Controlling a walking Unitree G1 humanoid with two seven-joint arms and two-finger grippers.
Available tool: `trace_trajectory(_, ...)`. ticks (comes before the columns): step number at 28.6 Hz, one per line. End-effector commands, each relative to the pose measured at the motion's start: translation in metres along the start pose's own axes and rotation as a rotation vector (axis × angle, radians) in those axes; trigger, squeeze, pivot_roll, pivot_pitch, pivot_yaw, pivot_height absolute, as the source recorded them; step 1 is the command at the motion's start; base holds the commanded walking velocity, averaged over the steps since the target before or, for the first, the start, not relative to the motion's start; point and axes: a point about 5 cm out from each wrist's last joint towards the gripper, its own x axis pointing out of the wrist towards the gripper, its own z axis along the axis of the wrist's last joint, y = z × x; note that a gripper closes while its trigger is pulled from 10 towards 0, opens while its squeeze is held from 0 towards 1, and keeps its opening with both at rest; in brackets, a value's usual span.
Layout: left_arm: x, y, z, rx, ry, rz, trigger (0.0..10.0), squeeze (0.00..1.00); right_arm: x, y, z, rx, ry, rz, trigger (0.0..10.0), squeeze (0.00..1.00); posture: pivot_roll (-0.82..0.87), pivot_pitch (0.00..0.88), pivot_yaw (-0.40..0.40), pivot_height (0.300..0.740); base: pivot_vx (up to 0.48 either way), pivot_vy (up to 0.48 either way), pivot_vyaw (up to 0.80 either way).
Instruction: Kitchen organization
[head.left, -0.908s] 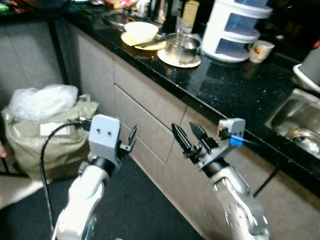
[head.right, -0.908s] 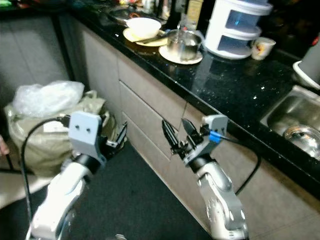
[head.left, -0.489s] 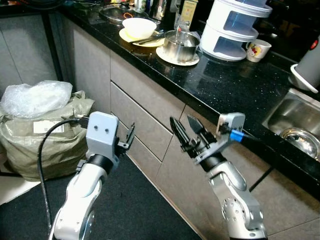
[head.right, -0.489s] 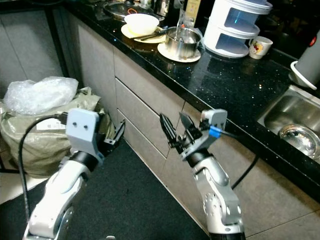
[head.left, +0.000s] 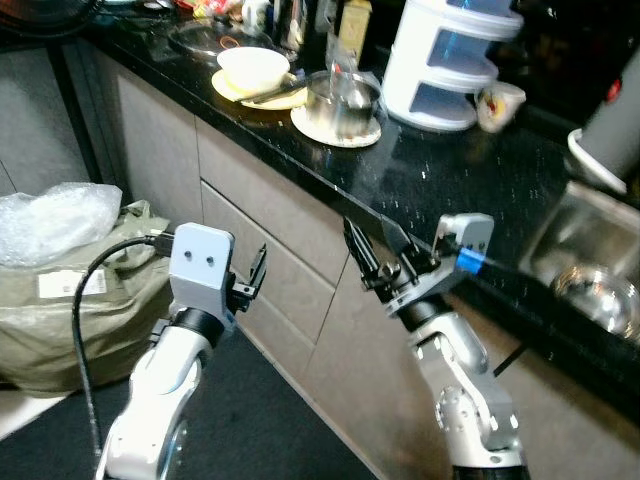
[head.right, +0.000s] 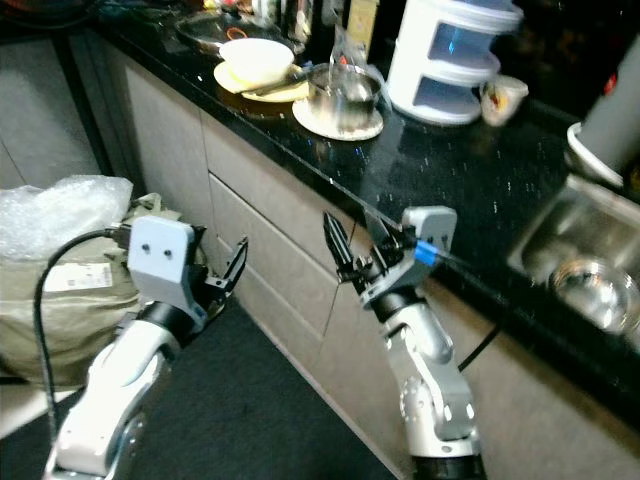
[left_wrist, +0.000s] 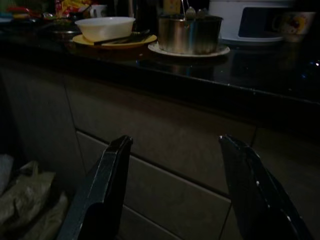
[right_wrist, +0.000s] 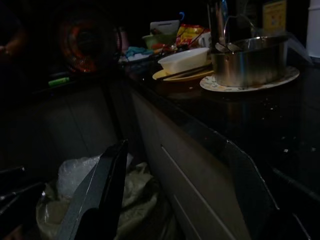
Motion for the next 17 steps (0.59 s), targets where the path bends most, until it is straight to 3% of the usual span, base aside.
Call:
trace_trajectory(1,0.000,-0.006,-0.001,-0.007,0.000,-0.025,10.0,0.00,-0.001,-0.003,-0.001,-0.018,0.008,-0.006,10.0,0.00,0.15,0.017,-0.174,0.740,0.382,0.000,0.00)
trace_trajectory(5,0.001,-0.007,0.000,-0.004,-0.002,-0.029,10.0,0.00,-0.001,0.000,0.000,-0.014,0.004,0.031,10.0,0.00,0.15,0.018,-0.175,0.740,0.380,0.000,0.00)
trace_trajectory(17,0.002,-0.008,-0.001,0.004,-0.004,-0.041,10.0,0.00,-0.001,0.009,0.002,0.008,-0.024,0.109,10.0,0.00,0.16,0.008,-0.178,0.740,0.376,0.000,0.77)
